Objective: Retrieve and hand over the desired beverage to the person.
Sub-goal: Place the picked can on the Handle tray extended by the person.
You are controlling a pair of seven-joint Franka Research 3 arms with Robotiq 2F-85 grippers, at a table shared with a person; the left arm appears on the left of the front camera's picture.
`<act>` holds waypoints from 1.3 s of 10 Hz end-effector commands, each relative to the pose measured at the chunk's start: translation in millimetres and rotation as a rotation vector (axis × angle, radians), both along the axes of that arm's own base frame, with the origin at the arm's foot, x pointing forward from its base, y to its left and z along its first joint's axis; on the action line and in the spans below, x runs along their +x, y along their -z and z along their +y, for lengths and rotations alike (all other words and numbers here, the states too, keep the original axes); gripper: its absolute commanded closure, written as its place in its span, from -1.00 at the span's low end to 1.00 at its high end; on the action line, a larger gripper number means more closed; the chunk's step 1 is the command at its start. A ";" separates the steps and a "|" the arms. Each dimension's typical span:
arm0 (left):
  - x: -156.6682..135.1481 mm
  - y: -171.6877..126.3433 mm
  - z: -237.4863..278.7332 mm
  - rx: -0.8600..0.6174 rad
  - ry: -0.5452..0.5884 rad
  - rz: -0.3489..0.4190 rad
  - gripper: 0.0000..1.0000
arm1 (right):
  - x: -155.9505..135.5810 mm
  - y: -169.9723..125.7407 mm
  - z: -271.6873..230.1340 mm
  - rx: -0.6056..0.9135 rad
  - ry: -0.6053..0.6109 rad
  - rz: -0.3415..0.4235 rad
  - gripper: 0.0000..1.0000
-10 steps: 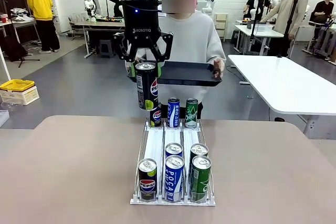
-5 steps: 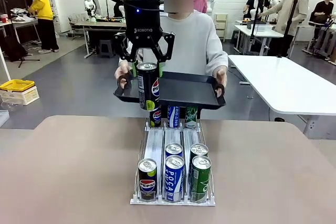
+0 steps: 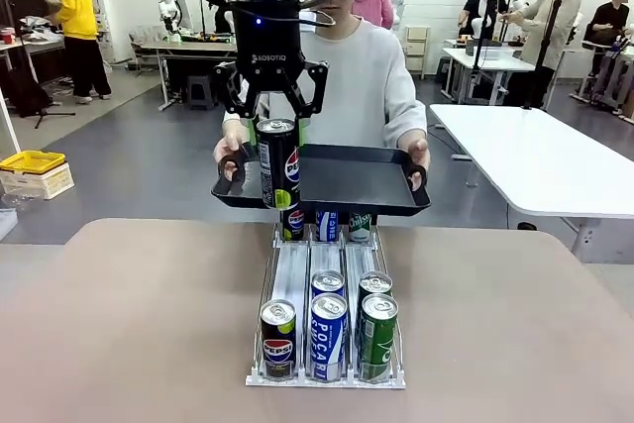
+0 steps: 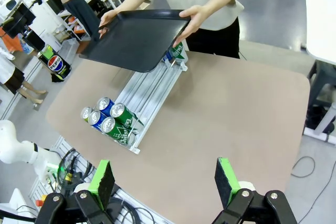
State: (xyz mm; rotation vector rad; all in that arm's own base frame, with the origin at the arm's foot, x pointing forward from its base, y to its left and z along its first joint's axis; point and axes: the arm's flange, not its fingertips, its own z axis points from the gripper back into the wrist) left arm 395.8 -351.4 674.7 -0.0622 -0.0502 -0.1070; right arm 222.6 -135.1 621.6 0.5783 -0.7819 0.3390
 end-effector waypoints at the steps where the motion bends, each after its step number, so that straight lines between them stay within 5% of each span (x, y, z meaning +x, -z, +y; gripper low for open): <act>1: -5.2 -0.4 6.9 0.009 0.013 -0.012 1.00 | 2.9 0.4 0.8 0.014 -0.016 -0.012 -1.00; 8: -5.2 -0.4 6.9 0.009 0.013 -0.012 1.00 | 2.9 0.4 0.8 0.014 -0.016 -0.012 -1.00; 9: 0.0 0.0 0.0 0.000 0.000 0.000 -0.17 | 2.9 0.4 0.8 0.014 -0.016 -0.012 -1.00; 13: 71.4 -18.9 11.1 -0.025 -0.001 -0.045 -0.17 | 2.9 0.4 0.8 0.014 -0.016 -0.012 -1.00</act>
